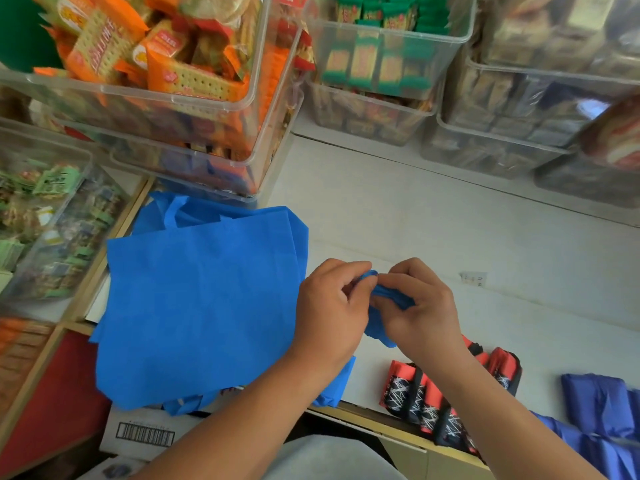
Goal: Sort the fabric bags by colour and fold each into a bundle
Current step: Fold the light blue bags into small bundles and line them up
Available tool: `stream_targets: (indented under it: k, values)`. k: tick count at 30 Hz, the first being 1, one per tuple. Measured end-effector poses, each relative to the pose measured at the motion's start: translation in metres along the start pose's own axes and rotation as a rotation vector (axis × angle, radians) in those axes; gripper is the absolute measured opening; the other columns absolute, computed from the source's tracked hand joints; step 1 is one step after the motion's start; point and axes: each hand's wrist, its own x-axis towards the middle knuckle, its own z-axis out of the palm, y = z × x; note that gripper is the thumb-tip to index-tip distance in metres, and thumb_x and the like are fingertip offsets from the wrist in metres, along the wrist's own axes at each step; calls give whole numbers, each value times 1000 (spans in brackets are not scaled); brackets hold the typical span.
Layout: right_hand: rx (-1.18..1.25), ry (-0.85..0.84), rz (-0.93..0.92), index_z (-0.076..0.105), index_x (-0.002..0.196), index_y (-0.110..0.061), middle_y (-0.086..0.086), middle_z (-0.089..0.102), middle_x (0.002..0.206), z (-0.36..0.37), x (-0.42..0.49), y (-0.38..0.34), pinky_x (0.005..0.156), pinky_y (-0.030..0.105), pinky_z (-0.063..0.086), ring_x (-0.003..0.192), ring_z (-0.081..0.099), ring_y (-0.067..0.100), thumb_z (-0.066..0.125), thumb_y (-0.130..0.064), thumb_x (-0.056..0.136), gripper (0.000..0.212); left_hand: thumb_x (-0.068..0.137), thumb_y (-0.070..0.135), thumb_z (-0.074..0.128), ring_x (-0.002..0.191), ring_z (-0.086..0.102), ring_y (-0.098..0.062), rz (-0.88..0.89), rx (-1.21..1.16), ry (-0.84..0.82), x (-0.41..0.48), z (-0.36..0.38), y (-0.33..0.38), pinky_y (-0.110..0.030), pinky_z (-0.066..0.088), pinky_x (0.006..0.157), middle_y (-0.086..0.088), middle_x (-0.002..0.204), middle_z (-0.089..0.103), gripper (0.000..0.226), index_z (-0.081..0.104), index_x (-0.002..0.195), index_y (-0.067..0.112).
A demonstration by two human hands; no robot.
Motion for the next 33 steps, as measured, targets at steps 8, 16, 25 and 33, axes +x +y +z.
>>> stream_targets:
  k: [8,16,25,33]
  values:
    - [101,-103,123,79,86,-14,-1,61,88,-12,1,-11,66,8,41,81,60,8,65,12,78,31,96,10,69,97,62,-9,175,67,-113,-13,-3,5,-31,55,86,13,99,70,27,75,120,19]
    - [386,-61,317,73,94,-22,-1,69,98,-29,4,-23,74,14,50,88,66,6,74,5,86,29,88,26,80,122,54,1,49,-30,-154,5,-26,4,-17,45,101,19,129,59,48,64,133,27]
    - [450,-336,411,73,115,-27,1,68,118,-49,9,-29,81,36,56,103,67,22,70,-30,91,24,85,29,82,93,60,-9,229,115,-128,-1,-38,2,-18,46,76,15,97,63,25,70,107,24]
    - [404,-274,270,72,106,-13,9,70,104,-46,-1,-16,76,36,57,88,64,29,72,-24,92,18,84,24,85,119,61,-14,100,-88,-316,-14,-39,-15,-28,53,96,17,121,62,50,67,130,27]
